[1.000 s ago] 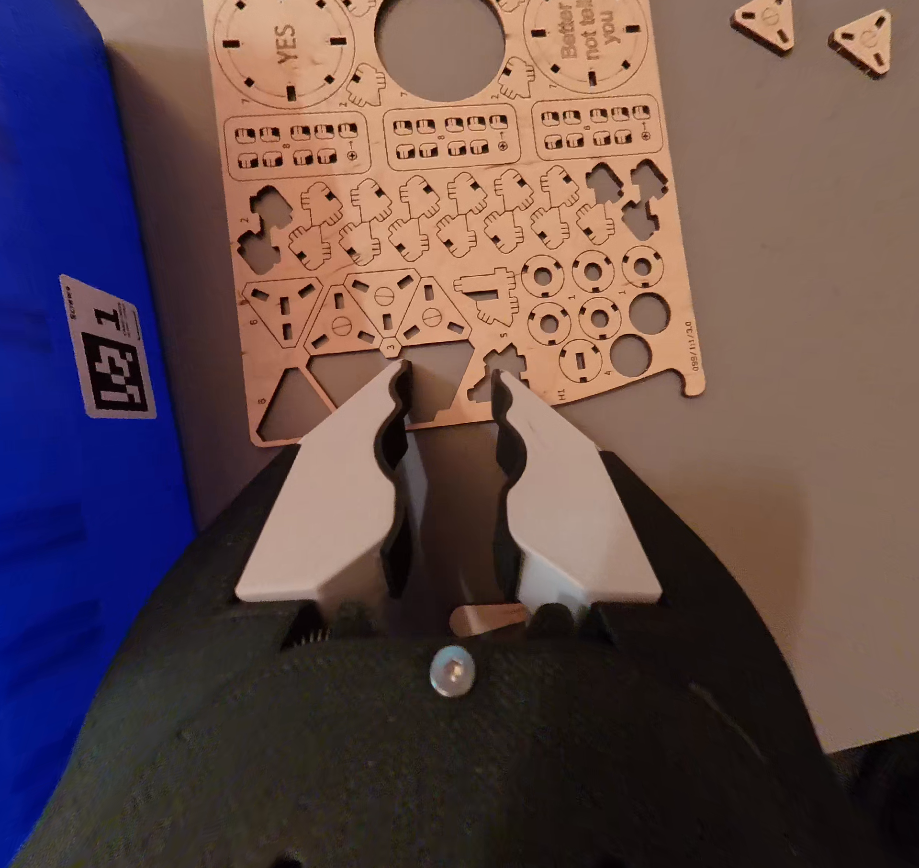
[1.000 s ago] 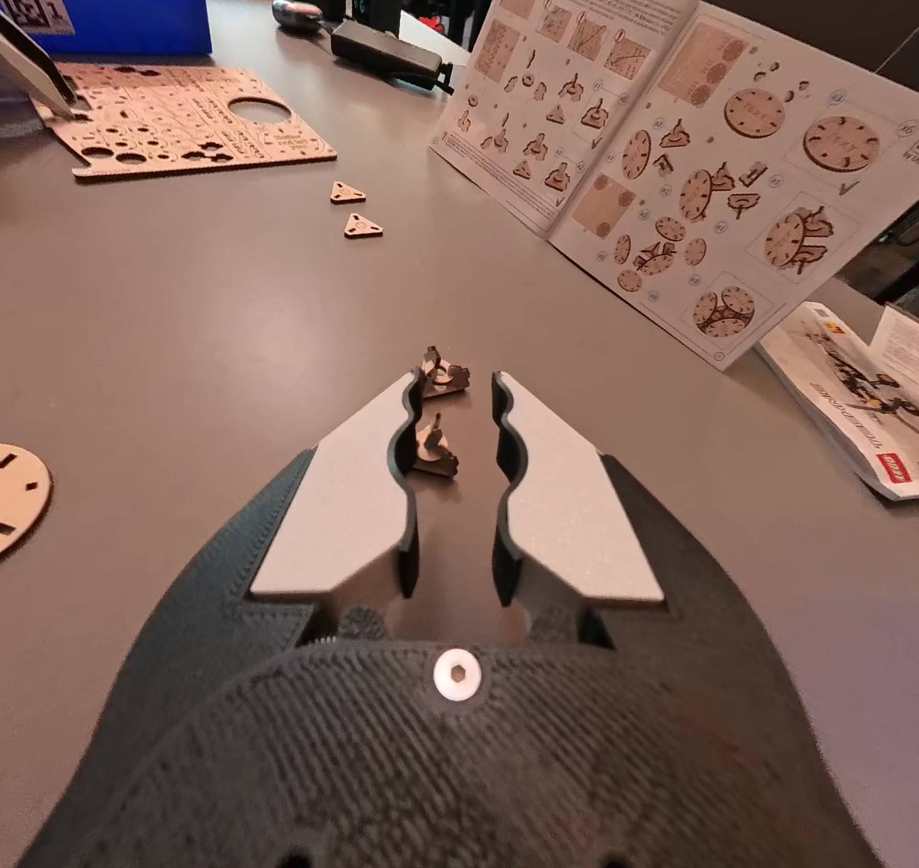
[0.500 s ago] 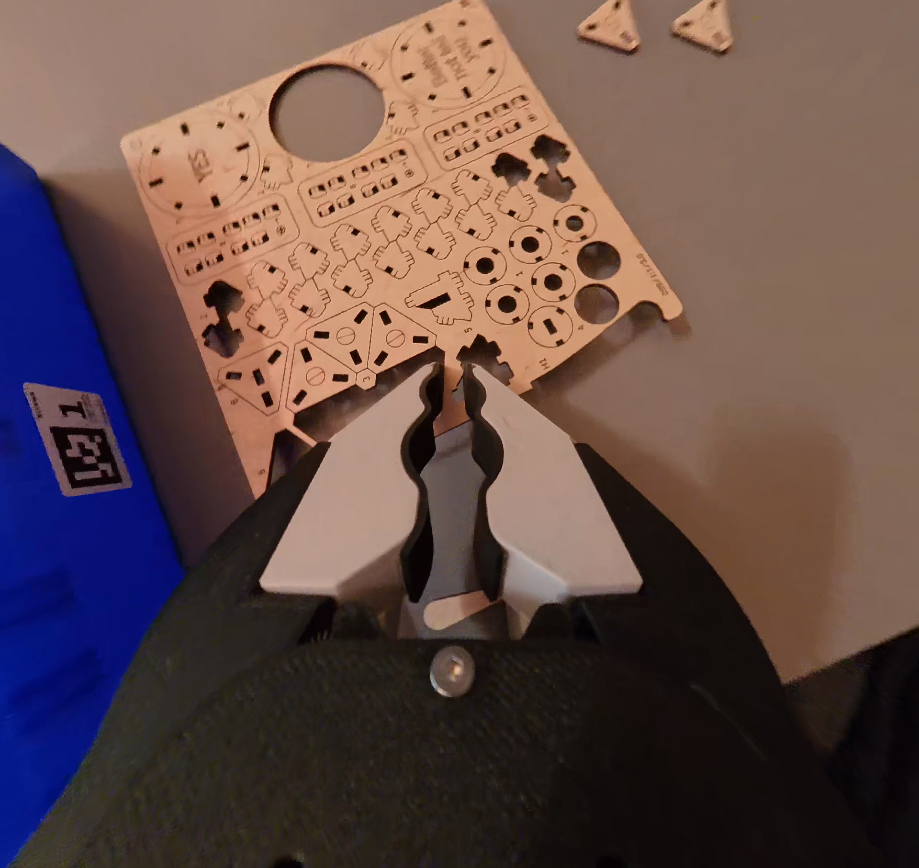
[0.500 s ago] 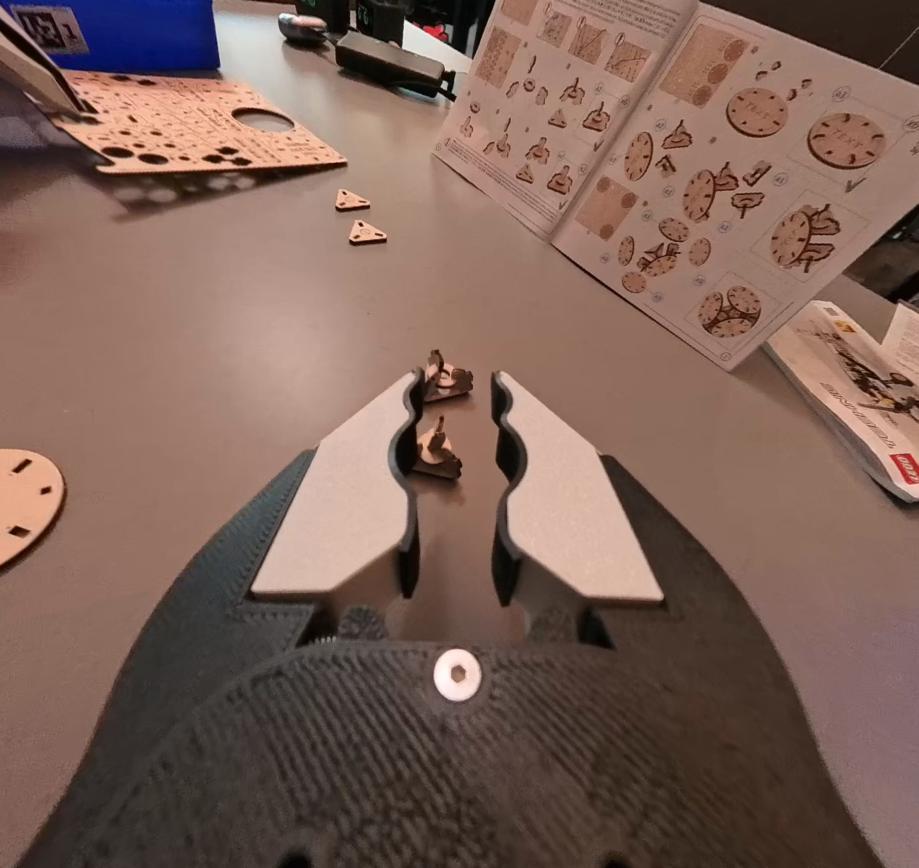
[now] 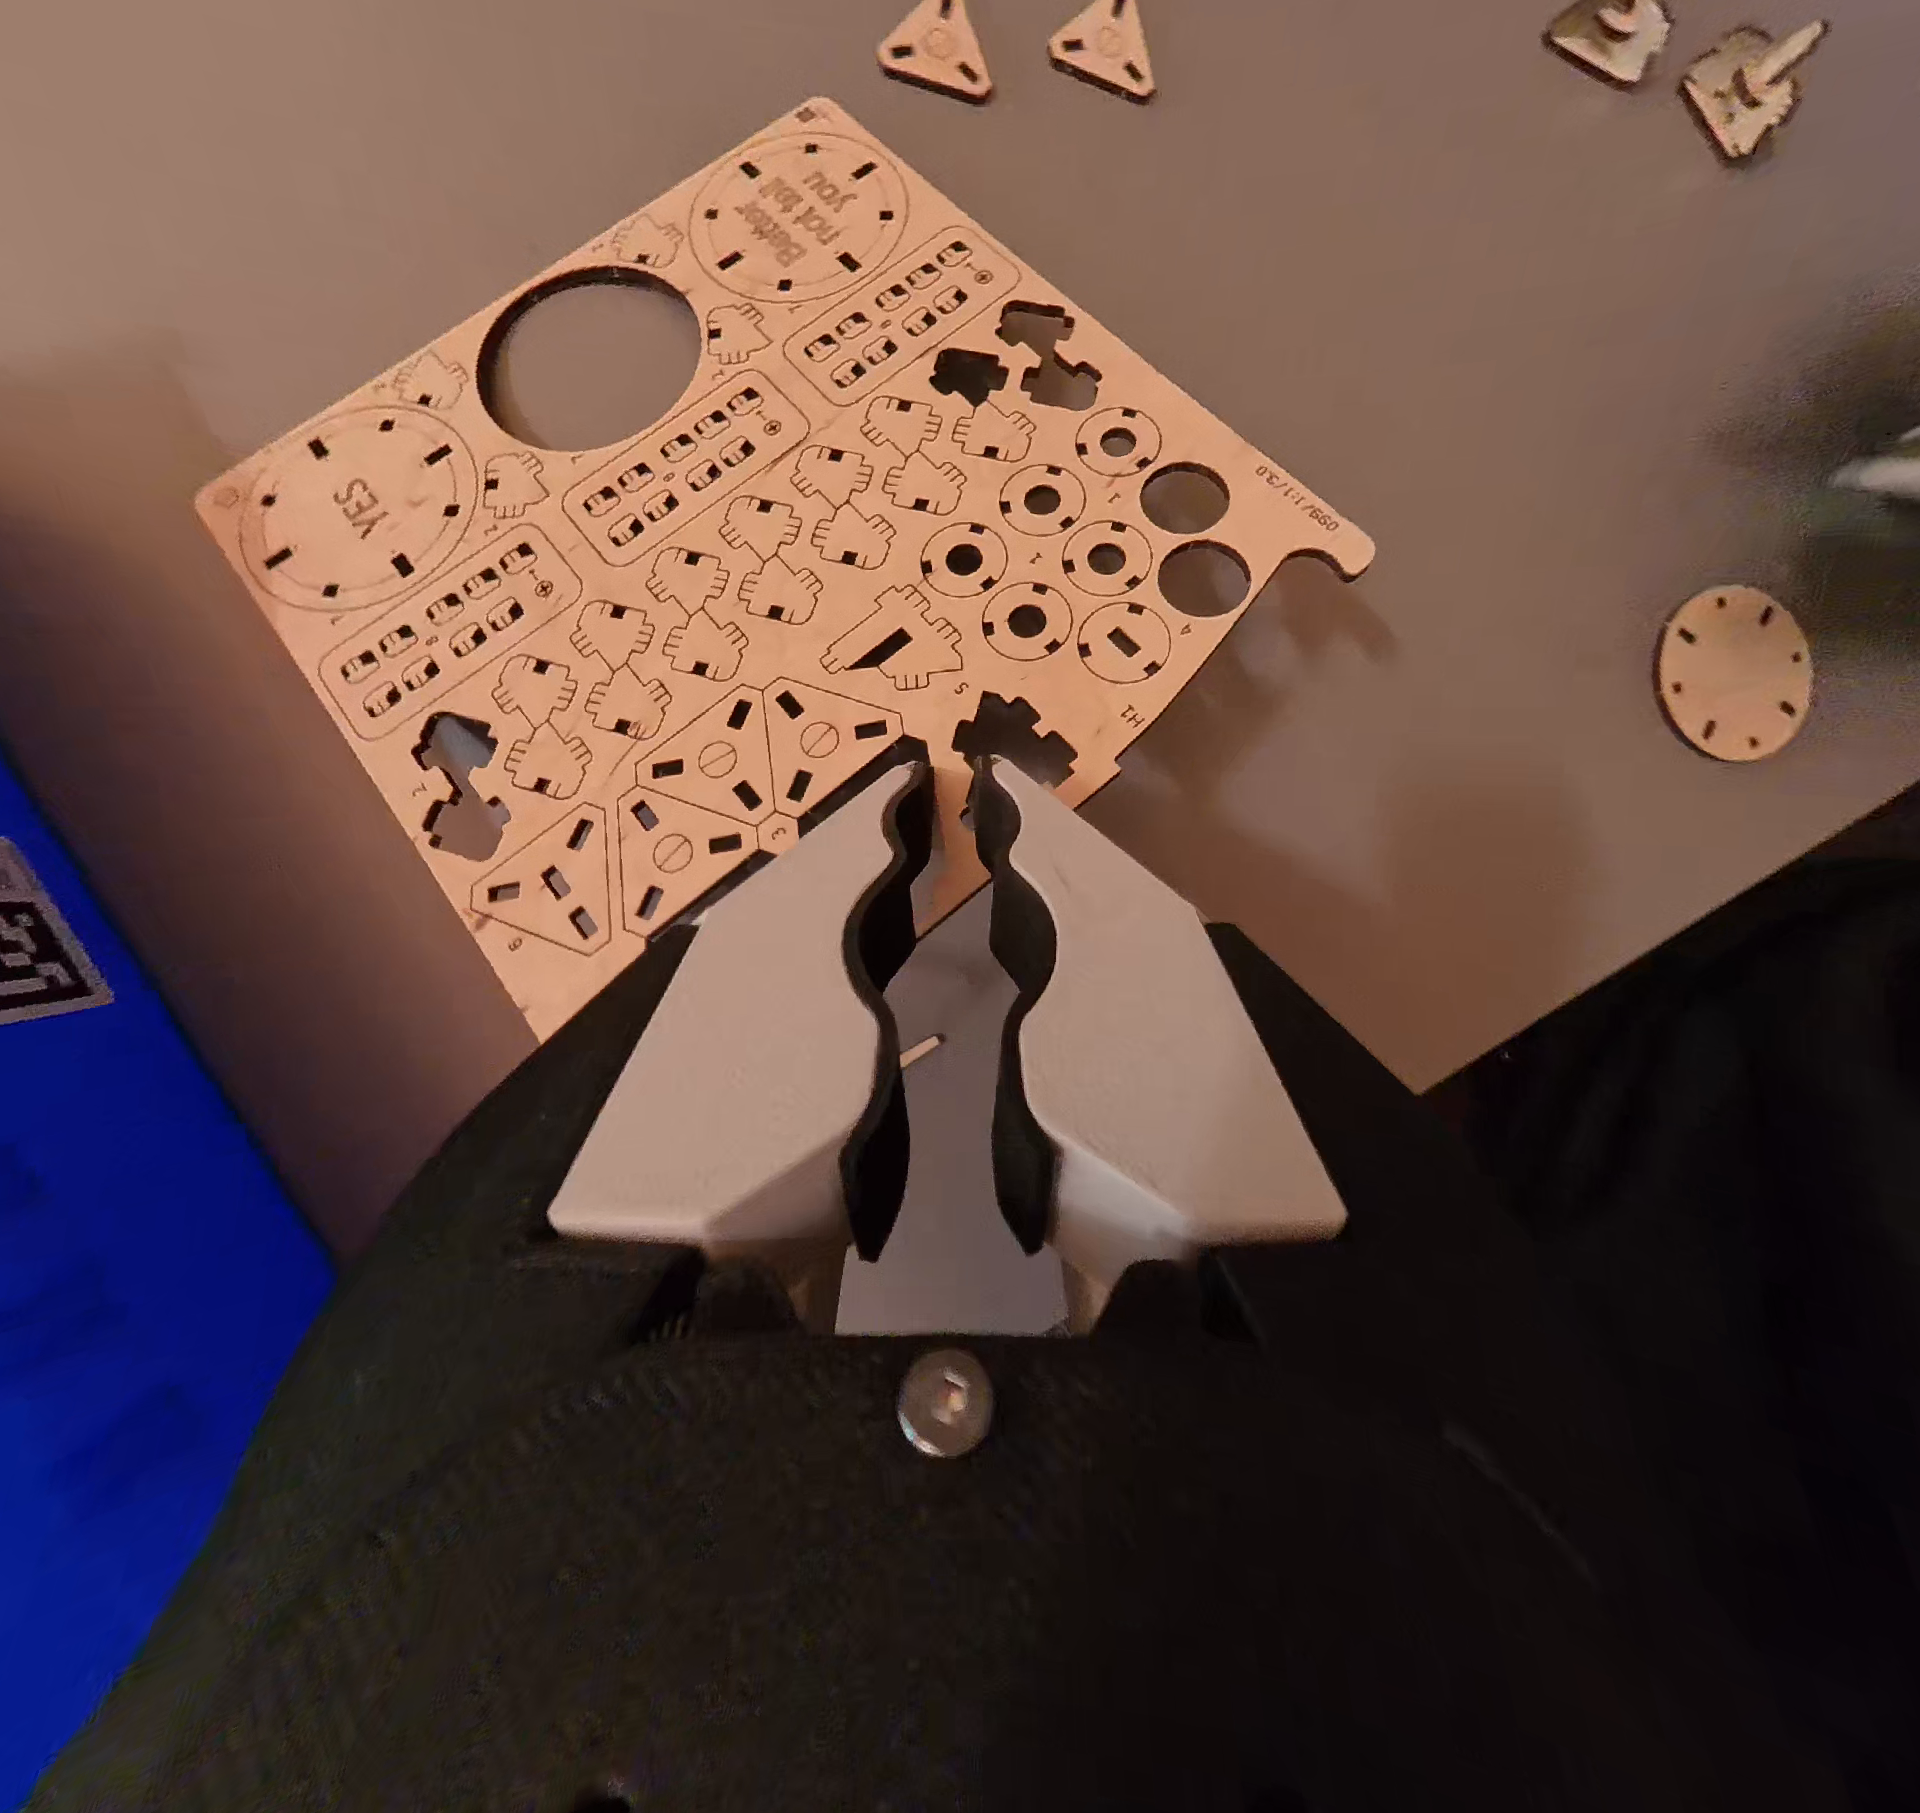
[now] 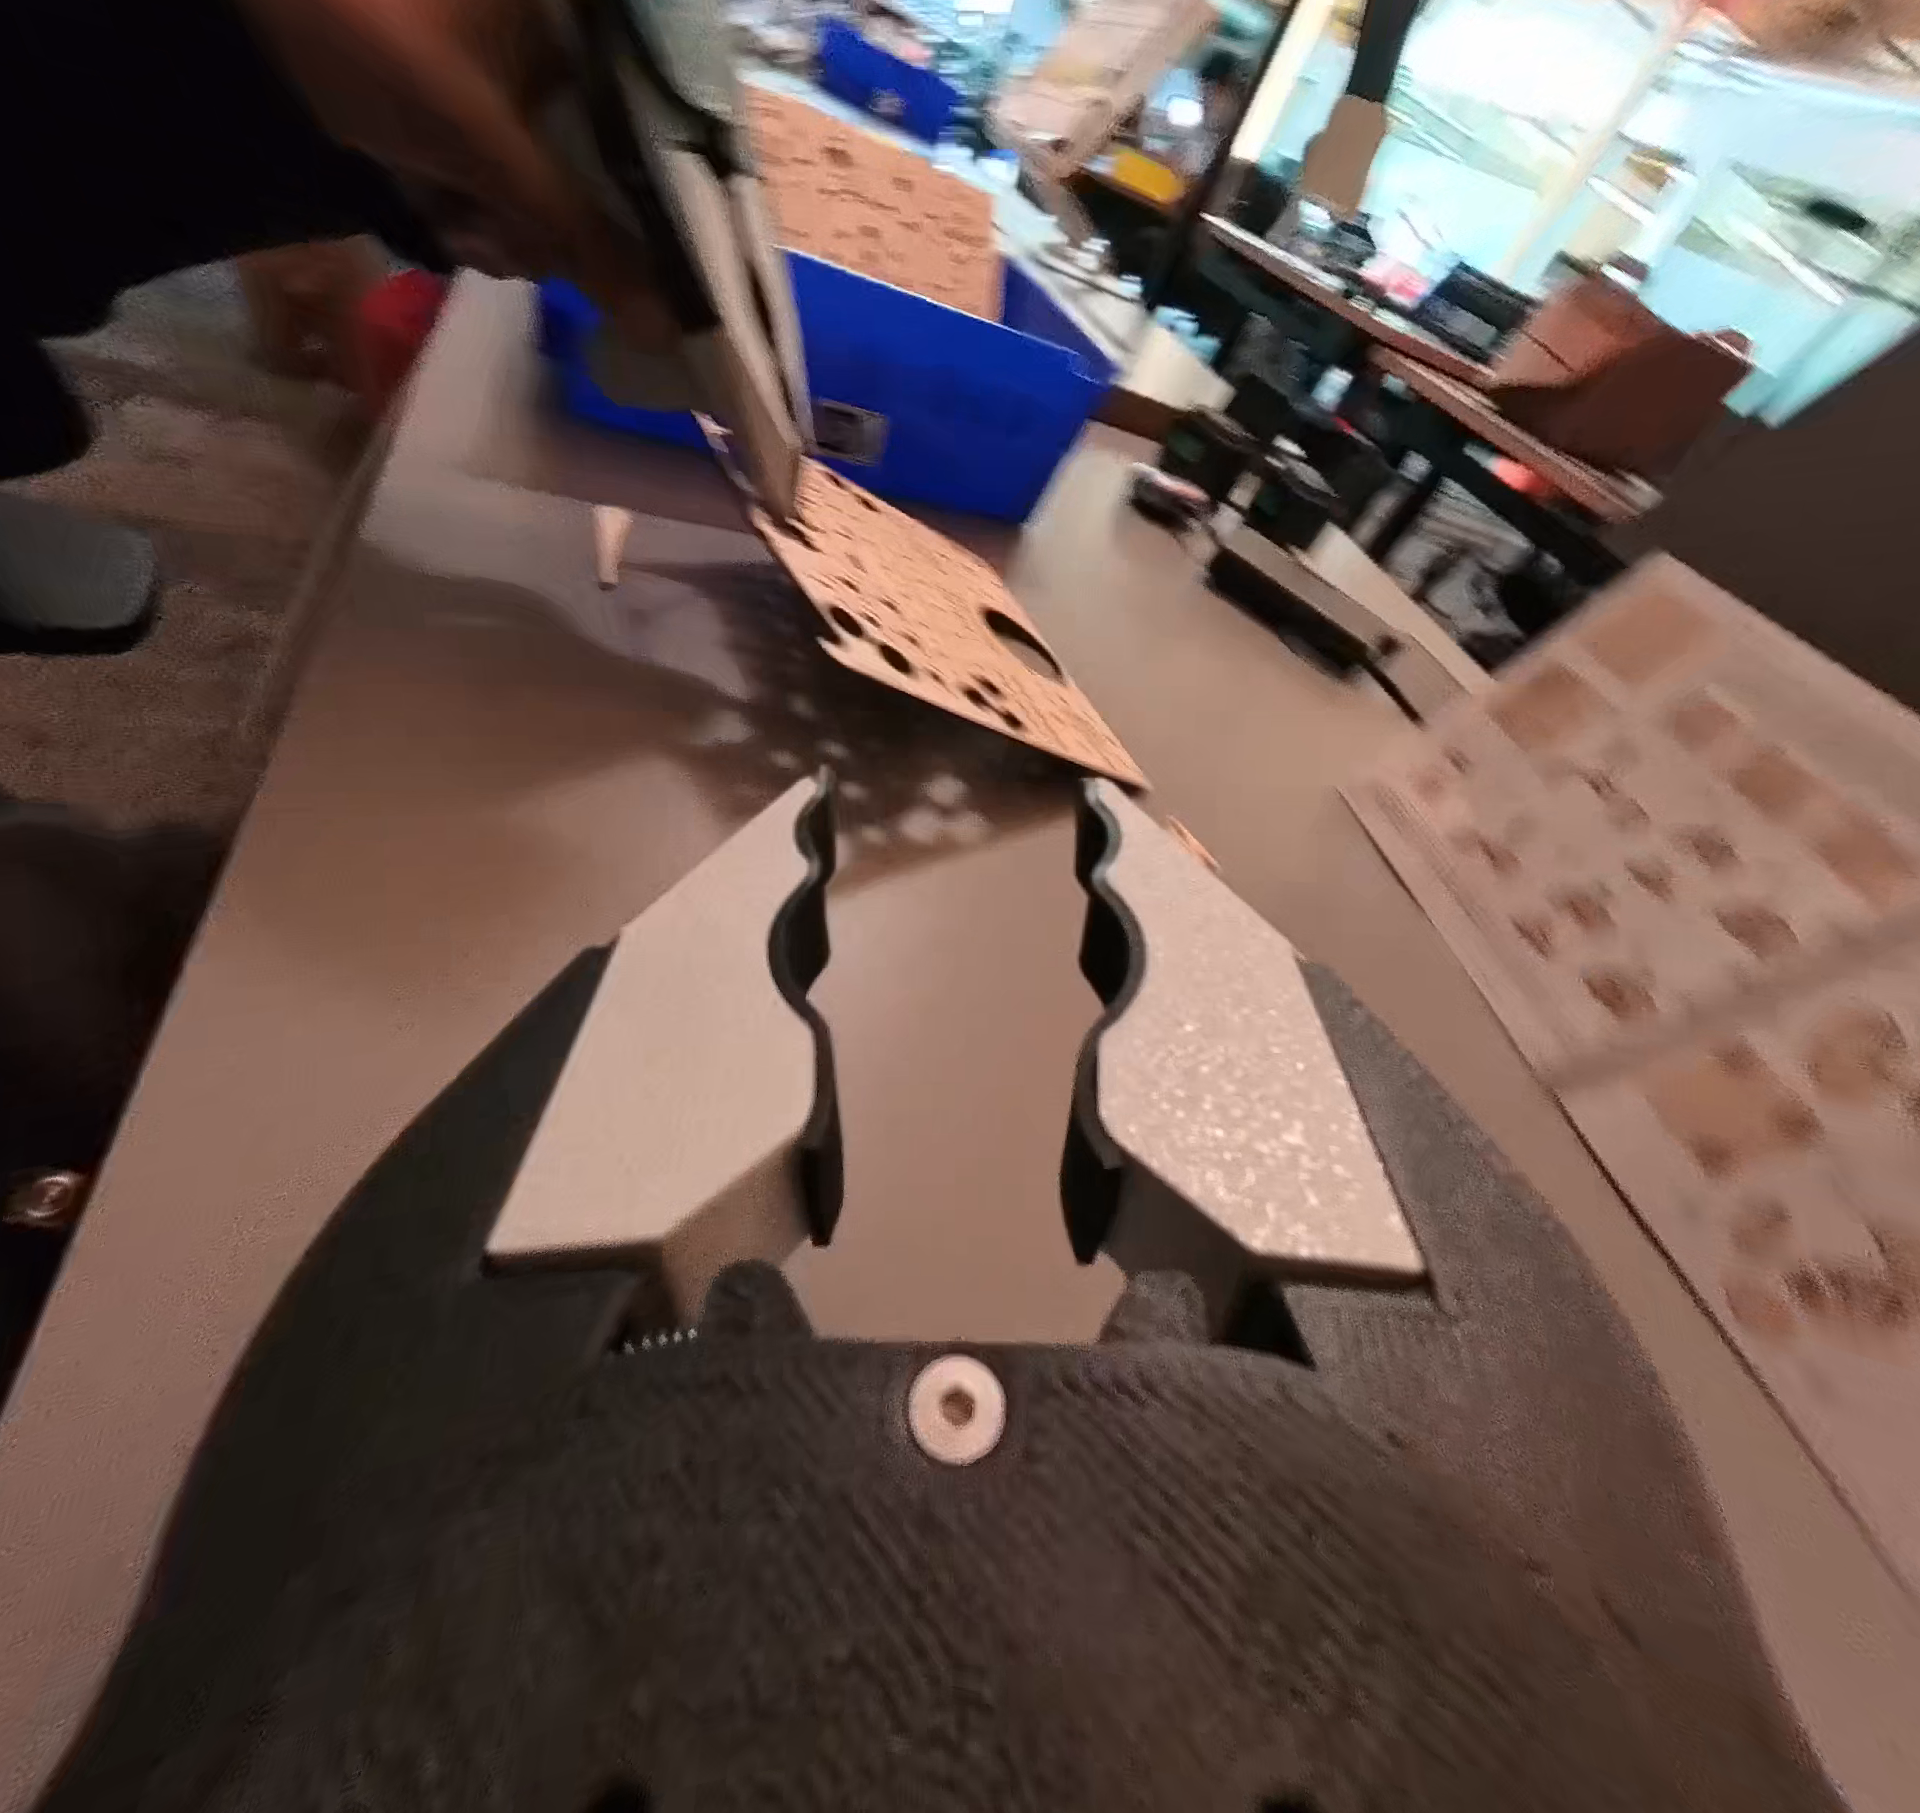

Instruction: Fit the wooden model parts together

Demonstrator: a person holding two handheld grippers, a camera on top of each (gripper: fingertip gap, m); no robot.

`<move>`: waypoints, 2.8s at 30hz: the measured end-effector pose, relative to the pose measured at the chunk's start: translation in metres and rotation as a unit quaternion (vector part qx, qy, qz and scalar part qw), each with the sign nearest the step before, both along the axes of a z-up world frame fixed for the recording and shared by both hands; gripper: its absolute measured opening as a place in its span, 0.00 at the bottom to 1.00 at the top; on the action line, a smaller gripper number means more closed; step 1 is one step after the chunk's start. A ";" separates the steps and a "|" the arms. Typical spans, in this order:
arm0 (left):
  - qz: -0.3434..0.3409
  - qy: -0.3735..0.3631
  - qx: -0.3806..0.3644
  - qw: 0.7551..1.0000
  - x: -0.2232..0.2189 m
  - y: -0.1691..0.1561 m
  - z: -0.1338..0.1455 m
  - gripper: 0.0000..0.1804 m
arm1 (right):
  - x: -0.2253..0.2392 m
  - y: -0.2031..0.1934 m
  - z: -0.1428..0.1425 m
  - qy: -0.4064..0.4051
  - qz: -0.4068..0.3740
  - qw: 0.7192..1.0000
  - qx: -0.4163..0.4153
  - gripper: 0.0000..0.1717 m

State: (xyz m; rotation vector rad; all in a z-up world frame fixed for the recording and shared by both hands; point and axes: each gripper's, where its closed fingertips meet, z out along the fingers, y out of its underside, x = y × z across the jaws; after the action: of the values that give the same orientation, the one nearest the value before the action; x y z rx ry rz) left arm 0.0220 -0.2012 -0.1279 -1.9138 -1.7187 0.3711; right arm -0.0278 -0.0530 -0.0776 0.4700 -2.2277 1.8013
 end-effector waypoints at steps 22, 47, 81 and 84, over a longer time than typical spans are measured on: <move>0.063 0.359 0.243 0.899 -0.018 -0.035 0.121 0.35 | -0.015 -0.064 0.029 0.241 -0.007 0.966 -0.095 0.00; 0.000 0.366 0.605 0.707 -0.066 0.076 0.104 0.10 | 0.029 -0.061 0.031 0.584 -0.055 0.803 -0.107 0.02; -0.049 0.428 0.495 0.755 -0.065 0.085 0.092 0.00 | -0.026 -0.049 0.043 -0.463 0.121 0.871 -0.109 0.01; -0.053 0.441 0.504 0.741 -0.062 0.084 0.096 0.00 | -0.024 -0.048 0.044 -0.482 0.137 0.859 -0.104 0.00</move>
State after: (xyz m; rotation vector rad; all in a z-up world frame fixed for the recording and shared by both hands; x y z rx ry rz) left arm -0.0396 -0.1174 -0.0318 -0.7680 -0.8140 0.1669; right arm -0.0519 -0.1008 -0.0338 -0.2703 -2.5348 2.8454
